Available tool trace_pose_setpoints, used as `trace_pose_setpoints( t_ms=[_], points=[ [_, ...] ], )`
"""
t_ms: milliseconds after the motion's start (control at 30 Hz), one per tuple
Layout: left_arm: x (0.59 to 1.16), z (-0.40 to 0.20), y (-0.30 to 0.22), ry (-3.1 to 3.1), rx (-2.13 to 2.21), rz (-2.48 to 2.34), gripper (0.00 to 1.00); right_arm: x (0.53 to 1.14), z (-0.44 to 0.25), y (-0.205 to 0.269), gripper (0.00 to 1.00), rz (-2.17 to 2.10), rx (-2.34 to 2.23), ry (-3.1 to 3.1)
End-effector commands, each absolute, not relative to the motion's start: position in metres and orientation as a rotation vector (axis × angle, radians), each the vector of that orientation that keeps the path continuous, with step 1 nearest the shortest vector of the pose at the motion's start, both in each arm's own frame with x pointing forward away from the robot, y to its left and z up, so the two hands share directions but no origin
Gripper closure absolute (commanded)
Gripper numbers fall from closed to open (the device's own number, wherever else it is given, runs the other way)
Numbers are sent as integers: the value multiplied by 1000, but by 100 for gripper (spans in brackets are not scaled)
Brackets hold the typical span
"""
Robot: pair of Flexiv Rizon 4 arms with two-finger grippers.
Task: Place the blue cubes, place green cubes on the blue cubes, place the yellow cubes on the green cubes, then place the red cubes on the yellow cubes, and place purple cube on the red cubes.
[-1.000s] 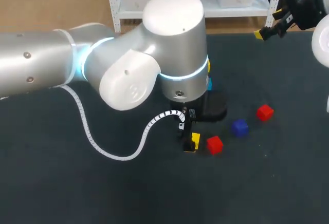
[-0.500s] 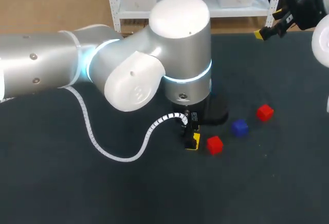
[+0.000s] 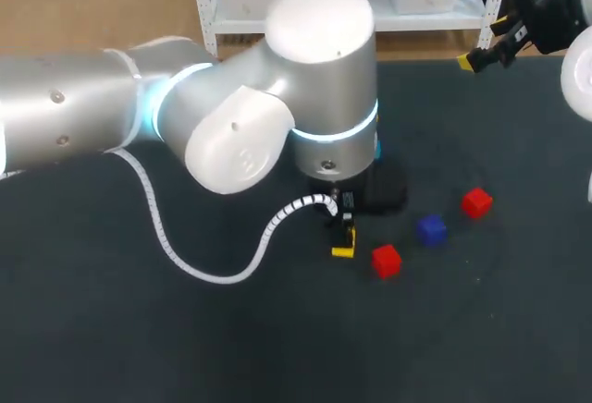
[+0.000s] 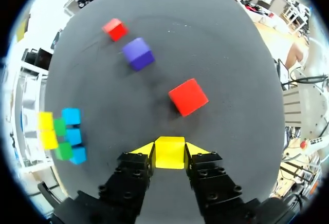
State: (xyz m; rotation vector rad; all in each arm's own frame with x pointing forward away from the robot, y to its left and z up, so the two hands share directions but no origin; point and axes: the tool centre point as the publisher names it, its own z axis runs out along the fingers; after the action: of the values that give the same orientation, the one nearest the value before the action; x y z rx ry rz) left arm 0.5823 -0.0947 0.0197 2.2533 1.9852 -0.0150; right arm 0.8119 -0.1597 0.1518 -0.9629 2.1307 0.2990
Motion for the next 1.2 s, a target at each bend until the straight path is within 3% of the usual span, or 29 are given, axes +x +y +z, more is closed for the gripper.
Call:
trace_pose_setpoints(
  t_ms=[33, 533, 1200],
  points=[
    [588, 48, -76, 2020, 2208, 13, 100, 813, 152, -160, 0, 304, -965, 2129],
    [674, 129, -36, 2082, 2021, 62, 100, 813, 152, -160, 0, 304, -965, 2129],
    [724, 107, -73, 1958, 2168, 94, 100, 813, 152, -160, 0, 304, -965, 2129]
  ],
)
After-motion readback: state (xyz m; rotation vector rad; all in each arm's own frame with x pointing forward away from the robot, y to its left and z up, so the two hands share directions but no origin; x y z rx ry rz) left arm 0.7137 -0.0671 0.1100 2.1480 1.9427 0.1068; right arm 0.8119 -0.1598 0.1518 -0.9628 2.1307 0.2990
